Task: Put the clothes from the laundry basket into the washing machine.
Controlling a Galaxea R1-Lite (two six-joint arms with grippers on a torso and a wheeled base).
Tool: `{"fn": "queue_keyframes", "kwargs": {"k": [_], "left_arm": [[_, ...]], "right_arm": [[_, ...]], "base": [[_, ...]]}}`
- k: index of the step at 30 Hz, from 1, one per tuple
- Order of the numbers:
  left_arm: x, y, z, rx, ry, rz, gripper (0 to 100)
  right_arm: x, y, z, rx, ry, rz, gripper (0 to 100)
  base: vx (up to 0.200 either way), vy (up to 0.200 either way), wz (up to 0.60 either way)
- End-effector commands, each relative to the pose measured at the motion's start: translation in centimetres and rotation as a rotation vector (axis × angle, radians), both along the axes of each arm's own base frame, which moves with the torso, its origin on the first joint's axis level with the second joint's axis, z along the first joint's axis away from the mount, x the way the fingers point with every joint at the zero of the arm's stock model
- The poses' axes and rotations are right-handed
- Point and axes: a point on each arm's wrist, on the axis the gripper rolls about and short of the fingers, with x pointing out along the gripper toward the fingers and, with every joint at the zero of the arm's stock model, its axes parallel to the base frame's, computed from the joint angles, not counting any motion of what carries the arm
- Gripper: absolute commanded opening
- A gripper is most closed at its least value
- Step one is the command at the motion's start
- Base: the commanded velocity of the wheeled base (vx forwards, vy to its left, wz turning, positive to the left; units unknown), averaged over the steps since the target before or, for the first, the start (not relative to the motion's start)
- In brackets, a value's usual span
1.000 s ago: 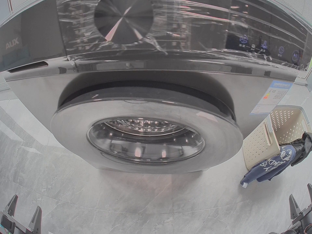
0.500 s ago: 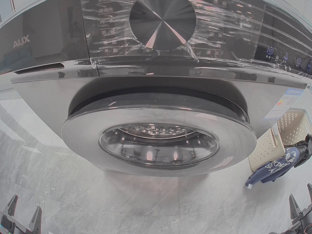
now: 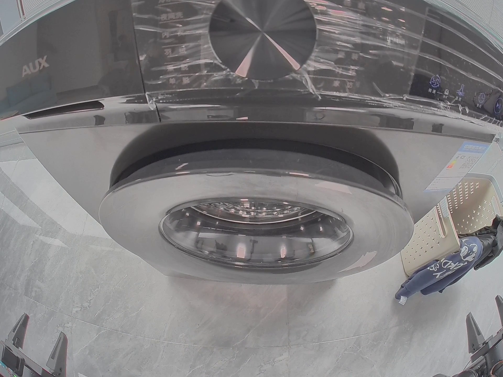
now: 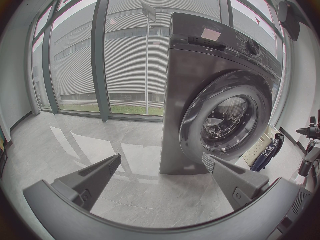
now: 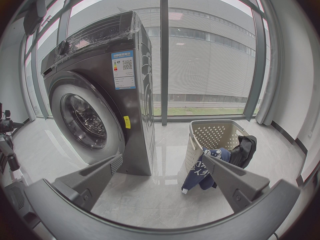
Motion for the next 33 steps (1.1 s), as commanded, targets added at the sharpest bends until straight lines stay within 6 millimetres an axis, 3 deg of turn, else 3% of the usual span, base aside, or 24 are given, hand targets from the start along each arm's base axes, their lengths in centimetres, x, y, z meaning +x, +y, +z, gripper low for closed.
{"fn": "queue_keyframes", "kwargs": {"k": [1, 20, 22, 24, 25, 26, 27, 30, 33], "left_arm": [[0.0, 0.0, -0.5, -0.001, -0.002, -0.001, 100], [0.0, 0.0, -0.5, -0.001, -0.002, -0.001, 100], [0.0, 0.0, -0.5, -0.001, -0.002, -0.001, 100], [0.0, 0.0, -0.5, -0.001, -0.002, -0.001, 100], [0.0, 0.0, -0.5, -0.001, -0.002, -0.001, 100], [0.0, 0.0, -0.5, 0.001, -0.002, -0.001, 100], [0.0, 0.0, -0.5, 0.001, -0.002, -0.001, 100], [0.0, 0.0, -0.5, -0.001, -0.002, -0.001, 100], [0.0, 0.0, -0.5, -0.001, -0.002, 0.001, 100]], "right_arm": [[0.0, 0.0, -0.5, 0.000, 0.001, -0.001, 100], [0.0, 0.0, -0.5, 0.007, 0.001, -0.013, 100], [-0.3, 0.0, 0.9, 0.006, -0.074, -0.004, 100], [-1.2, 0.0, 4.8, 0.019, -0.194, -0.003, 100], [-1.2, 0.0, 5.1, 0.021, -0.196, -0.003, 100], [-0.7, 0.0, 7.8, 0.036, -0.190, 0.003, 100], [-0.3, 0.0, 8.6, 0.037, -0.162, 0.012, 100], [1.3, 0.1, 8.7, 0.049, -0.067, 0.075, 100], [4.4, 0.3, 7.8, 0.110, 0.133, 0.161, 100]], "base": [[0.000, 0.000, 0.00], [0.000, 0.000, 0.00], [0.000, 0.000, 0.00], [0.000, 0.000, 0.00], [0.000, 0.000, 0.00], [0.000, 0.000, 0.00], [0.000, 0.000, 0.00], [0.000, 0.000, 0.00], [0.000, 0.000, 0.00]]}}
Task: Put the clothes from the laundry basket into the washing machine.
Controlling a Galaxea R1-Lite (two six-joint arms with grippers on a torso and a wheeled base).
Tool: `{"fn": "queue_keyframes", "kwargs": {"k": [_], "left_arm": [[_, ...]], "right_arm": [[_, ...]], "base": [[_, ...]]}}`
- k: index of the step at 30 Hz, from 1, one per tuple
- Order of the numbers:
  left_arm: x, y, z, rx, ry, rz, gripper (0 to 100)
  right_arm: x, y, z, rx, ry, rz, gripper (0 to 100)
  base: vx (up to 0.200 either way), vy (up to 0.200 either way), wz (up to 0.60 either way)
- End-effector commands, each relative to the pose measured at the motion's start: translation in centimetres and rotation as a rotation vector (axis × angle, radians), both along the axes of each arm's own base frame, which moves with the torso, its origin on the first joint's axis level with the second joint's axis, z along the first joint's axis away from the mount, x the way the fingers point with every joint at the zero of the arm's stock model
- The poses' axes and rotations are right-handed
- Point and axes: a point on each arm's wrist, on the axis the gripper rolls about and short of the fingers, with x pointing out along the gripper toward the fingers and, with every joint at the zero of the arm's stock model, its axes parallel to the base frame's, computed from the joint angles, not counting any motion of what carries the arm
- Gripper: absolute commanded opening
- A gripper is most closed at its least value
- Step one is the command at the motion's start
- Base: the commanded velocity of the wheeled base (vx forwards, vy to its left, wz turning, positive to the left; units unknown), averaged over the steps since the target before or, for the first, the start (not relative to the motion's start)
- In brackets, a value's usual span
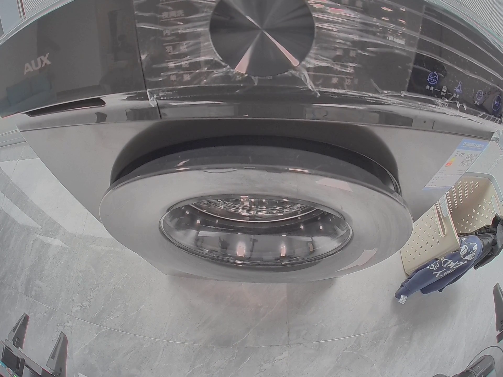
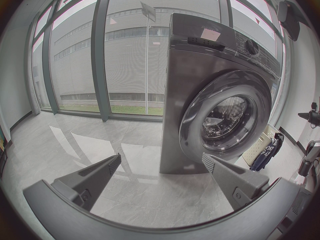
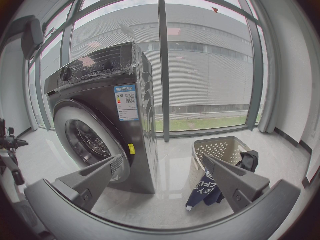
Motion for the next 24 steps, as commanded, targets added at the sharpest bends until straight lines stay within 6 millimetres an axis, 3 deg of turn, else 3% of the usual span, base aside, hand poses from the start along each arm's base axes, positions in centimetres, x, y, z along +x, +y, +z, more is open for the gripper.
{"fn": "queue_keyframes", "kwargs": {"k": [1, 8, 17, 24], "left_arm": [[0.0, 0.0, -0.5, -0.001, -0.002, 0.000, 100], [0.0, 0.0, -0.5, -0.001, -0.002, 0.002, 100], [0.0, 0.0, -0.5, -0.001, -0.002, 0.000, 100], [0.0, 0.0, -0.5, -0.001, -0.002, 0.000, 100]], "right_arm": [[5.9, 0.4, 1.8, 0.067, 0.326, 0.158, 100], [10.2, 1.9, 1.9, -0.057, 0.446, 0.322, 100], [13.3, 4.7, 2.6, -0.131, 0.522, 0.497, 100], [15.8, 6.1, 2.6, -0.111, 0.469, 0.515, 100]], "base": [[0.000, 0.000, 0.00], [0.000, 0.000, 0.00], [0.000, 0.000, 0.00], [0.000, 0.000, 0.00]]}}
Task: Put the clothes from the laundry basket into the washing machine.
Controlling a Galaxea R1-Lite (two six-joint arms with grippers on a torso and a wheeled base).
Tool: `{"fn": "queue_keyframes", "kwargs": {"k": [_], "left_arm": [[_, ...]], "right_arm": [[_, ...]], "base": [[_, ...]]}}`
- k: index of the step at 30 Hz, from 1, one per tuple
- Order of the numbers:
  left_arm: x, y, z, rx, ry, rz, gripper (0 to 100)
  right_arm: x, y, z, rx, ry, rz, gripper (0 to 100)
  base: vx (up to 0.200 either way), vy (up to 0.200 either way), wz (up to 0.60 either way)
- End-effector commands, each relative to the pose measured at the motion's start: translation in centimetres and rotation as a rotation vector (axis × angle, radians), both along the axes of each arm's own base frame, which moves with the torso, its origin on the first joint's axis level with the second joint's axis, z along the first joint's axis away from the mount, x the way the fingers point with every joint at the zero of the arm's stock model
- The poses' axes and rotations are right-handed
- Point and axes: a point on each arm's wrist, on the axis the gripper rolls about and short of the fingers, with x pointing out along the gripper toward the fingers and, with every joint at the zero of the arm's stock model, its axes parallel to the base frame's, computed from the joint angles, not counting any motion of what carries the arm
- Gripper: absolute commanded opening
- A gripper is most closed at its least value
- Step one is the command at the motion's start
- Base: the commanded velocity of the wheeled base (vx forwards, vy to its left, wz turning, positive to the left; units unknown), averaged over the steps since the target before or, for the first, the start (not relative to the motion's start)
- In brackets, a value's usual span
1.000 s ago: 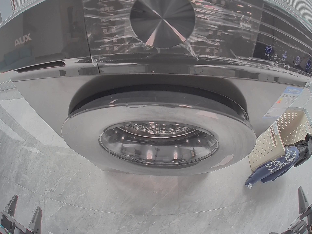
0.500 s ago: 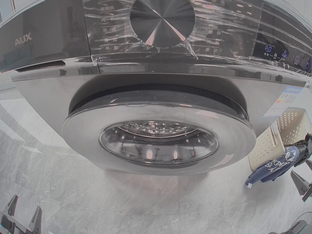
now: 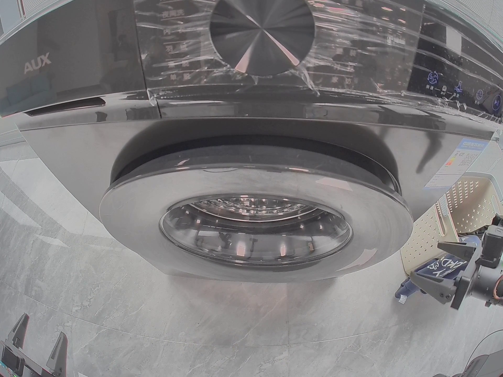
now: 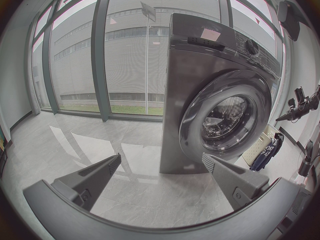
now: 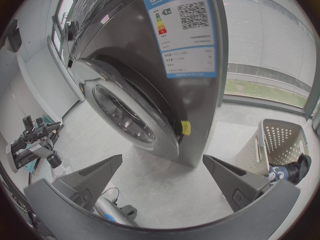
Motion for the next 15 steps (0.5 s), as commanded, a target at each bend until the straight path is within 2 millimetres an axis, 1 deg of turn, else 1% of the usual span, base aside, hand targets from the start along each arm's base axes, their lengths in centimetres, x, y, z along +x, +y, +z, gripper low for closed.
{"fn": "queue_keyframes", "kwargs": {"k": [1, 5, 13, 15], "left_arm": [[0.0, 0.0, -0.5, 0.000, -0.002, 0.000, 100], [0.0, 0.0, -0.5, 0.001, -0.002, 0.000, 100], [0.0, 0.0, -0.5, 0.001, -0.002, 0.000, 100], [0.0, 0.0, -0.5, 0.001, -0.002, 0.000, 100]], "right_arm": [[2.8, 1.4, -1.0, -0.001, 0.038, 0.010, 100], [3.8, 2.0, -0.9, 0.043, 0.004, 0.008, 100], [4.1, 2.1, -0.8, 0.065, 0.008, 0.010, 100], [4.6, 2.4, -0.9, 0.066, 0.022, 0.008, 100]], "base": [[0.000, 0.000, 0.00], [0.000, 0.000, 0.00], [0.000, 0.000, 0.00], [0.000, 0.000, 0.00]]}}
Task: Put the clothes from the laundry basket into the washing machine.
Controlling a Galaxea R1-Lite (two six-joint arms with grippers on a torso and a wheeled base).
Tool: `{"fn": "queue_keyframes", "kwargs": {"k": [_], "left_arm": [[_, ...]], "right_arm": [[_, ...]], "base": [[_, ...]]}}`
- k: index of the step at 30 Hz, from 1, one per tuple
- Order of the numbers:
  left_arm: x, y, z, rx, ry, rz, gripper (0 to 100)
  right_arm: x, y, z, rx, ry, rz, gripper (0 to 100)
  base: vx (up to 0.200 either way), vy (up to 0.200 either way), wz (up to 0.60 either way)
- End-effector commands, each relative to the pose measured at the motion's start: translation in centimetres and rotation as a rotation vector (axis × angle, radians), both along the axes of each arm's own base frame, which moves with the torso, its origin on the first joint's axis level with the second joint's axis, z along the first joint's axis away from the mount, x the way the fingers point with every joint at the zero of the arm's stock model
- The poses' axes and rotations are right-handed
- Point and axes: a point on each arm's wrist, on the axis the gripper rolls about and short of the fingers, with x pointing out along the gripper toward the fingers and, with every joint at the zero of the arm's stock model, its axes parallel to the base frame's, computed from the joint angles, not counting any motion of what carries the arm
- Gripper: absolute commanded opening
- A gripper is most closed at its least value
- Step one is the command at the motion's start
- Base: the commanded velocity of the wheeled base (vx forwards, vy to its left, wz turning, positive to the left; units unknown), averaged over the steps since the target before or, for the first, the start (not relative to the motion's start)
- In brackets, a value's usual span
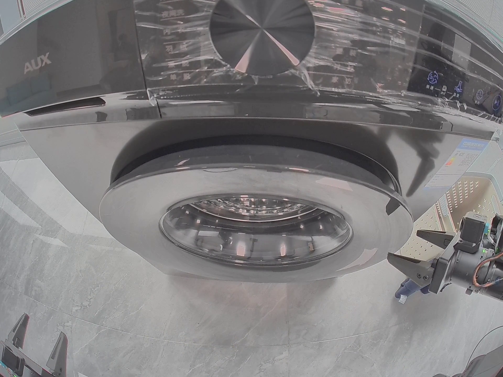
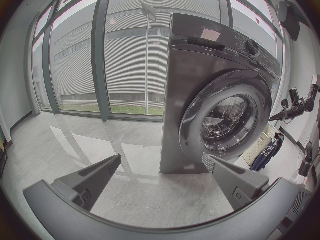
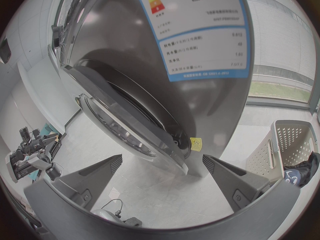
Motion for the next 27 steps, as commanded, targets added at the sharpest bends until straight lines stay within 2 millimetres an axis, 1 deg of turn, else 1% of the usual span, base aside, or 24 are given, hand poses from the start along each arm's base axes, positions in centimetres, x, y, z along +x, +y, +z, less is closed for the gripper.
{"fn": "queue_keyframes", "kwargs": {"k": [1, 4, 7, 11, 14, 19, 22, 25, 27], "left_arm": [[0.0, 0.0, -0.5, 0.000, -0.002, 0.000, 100], [0.0, 0.0, -0.5, 0.000, -0.002, 0.000, 100], [0.0, 0.0, -0.5, -0.002, -0.002, 0.000, 100], [0.0, 0.0, -0.5, 0.000, -0.002, 0.000, 100], [0.0, 0.0, -0.5, -0.002, -0.002, 0.000, 100], [0.0, 0.0, -0.5, 0.000, -0.002, 0.000, 100], [0.0, 0.0, -0.5, 0.000, -0.002, 0.000, 100], [0.0, 0.0, -0.5, 0.000, -0.002, 0.000, 100], [0.0, 0.0, -0.5, 0.000, -0.002, 0.000, 100]], "right_arm": [[0.9, 0.4, -0.5, -0.009, 0.033, 0.002, 100], [1.2, 0.7, -0.8, -0.012, 0.043, 0.009, 100], [1.6, 2.0, -1.5, 0.001, 0.060, 0.057, 100], [1.7, 2.6, -1.8, 0.013, 0.070, 0.075, 100], [1.3, 2.5, -2.3, 0.000, 0.087, 0.083, 100], [0.1, 1.9, -3.5, -0.030, 0.120, 0.090, 100], [-0.6, 1.7, -3.5, -0.027, 0.117, 0.112, 100], [-0.4, 1.7, -3.2, -0.015, 0.099, 0.114, 100], [-0.1, 1.8, -3.0, -0.010, 0.091, 0.109, 100]], "base": [[0.000, 0.000, 0.00], [0.000, 0.000, 0.00], [0.000, 0.000, 0.00], [0.000, 0.000, 0.00], [0.000, 0.000, 0.00], [0.000, 0.000, 0.00], [0.000, 0.000, 0.00], [0.000, 0.000, 0.00], [-0.200, 0.000, 0.00]]}}
